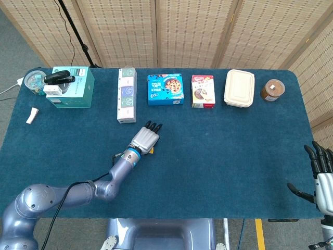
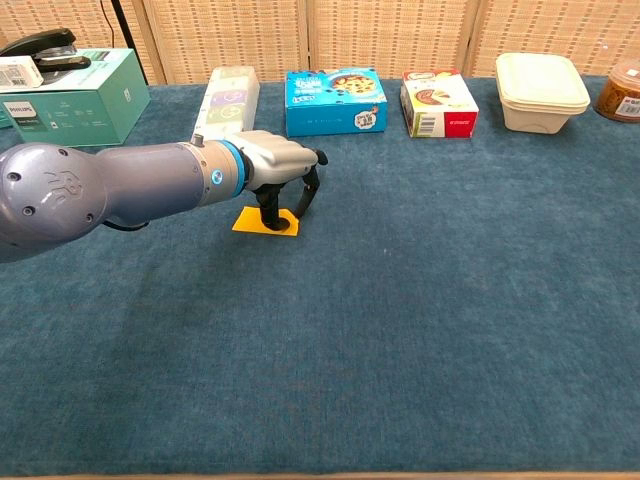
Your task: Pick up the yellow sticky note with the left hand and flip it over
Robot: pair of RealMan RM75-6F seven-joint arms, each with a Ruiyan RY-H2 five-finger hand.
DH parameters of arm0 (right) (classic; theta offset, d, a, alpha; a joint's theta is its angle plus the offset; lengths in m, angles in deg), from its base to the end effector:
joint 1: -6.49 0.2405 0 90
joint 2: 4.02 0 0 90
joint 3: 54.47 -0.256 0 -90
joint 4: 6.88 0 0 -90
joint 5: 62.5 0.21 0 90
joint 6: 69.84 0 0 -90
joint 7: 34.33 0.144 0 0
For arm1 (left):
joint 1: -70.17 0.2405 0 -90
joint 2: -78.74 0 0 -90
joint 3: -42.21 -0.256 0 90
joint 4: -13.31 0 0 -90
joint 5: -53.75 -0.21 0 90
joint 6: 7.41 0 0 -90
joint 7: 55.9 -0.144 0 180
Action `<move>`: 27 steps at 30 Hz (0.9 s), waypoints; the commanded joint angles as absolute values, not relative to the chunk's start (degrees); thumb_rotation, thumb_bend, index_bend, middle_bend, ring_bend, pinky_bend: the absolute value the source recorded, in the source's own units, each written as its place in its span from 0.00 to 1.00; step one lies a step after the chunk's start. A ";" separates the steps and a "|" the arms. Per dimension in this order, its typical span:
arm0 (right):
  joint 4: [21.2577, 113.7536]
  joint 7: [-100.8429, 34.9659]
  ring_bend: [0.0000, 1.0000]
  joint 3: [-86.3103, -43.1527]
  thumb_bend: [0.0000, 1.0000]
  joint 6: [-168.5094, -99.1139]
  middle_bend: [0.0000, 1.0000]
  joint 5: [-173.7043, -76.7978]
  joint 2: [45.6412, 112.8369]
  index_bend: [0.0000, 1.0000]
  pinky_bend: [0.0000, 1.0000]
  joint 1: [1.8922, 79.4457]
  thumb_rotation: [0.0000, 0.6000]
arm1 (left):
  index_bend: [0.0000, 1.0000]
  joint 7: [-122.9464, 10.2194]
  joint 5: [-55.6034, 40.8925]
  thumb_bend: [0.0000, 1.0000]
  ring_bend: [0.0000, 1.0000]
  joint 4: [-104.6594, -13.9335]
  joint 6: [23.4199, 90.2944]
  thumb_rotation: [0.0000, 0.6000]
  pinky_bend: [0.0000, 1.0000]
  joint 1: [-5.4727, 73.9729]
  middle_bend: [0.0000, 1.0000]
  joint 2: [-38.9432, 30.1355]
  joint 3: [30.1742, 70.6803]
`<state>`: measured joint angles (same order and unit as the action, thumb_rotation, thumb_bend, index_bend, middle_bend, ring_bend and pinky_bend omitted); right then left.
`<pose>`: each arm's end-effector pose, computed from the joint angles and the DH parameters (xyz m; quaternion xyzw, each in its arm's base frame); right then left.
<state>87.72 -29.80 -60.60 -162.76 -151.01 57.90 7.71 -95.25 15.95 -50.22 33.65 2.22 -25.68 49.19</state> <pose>-0.2987 -0.1709 0.1912 0.5434 -0.3595 0.4608 0.6026 -0.0646 0.3943 -0.1106 -0.8435 -0.2790 -0.2298 0.3975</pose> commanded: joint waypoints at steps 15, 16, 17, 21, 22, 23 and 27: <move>87.86 -29.27 0.00 -60.53 0.00 -162.88 0.00 -151.21 57.66 0.00 0.00 7.62 1.00 | 0.57 -95.69 16.01 0.40 0.00 -49.27 33.58 1.00 0.00 2.12 0.00 -26.30 49.12; 87.86 -29.25 0.00 -60.52 0.00 -162.89 0.00 -151.23 57.65 0.00 0.00 7.61 1.00 | 0.57 -95.86 16.09 0.41 0.00 -49.14 33.57 1.00 0.00 2.11 0.00 -26.37 49.03; 87.88 -29.19 0.00 -60.51 0.00 -162.92 0.00 -151.26 57.64 0.00 0.00 7.60 1.00 | 0.57 -96.04 16.17 0.42 0.00 -49.01 33.60 1.00 0.00 2.10 0.00 -26.47 48.94; 87.91 -29.06 0.00 -60.47 0.00 -162.93 0.00 -151.34 57.59 0.00 0.00 7.58 1.00 | 0.58 -96.08 16.47 0.42 0.00 -48.86 33.53 1.00 0.00 2.12 0.00 -26.60 49.07; 87.93 -28.98 0.00 -60.45 0.00 -162.92 0.00 -151.34 57.56 0.00 0.00 7.57 1.00 | 0.58 -96.13 16.49 0.42 0.00 -48.82 33.56 1.00 0.00 2.11 0.00 -26.60 49.10; 87.94 -28.95 0.00 -60.46 0.00 -162.93 0.00 -151.34 57.54 0.00 0.00 7.57 1.00 | 0.58 -96.14 16.50 0.42 0.00 -48.82 33.57 1.00 0.00 2.10 0.00 -26.59 49.13; 87.97 -28.80 0.00 -60.47 0.00 -163.02 0.00 -151.39 57.48 0.00 0.00 7.53 1.00 | 0.59 -96.07 16.41 0.42 0.00 -49.10 33.63 1.00 0.00 2.13 0.00 -26.42 49.28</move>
<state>87.97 -28.80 -60.47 -163.02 -151.39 57.48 7.53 -96.07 16.42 -49.09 33.62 2.13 -26.42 49.28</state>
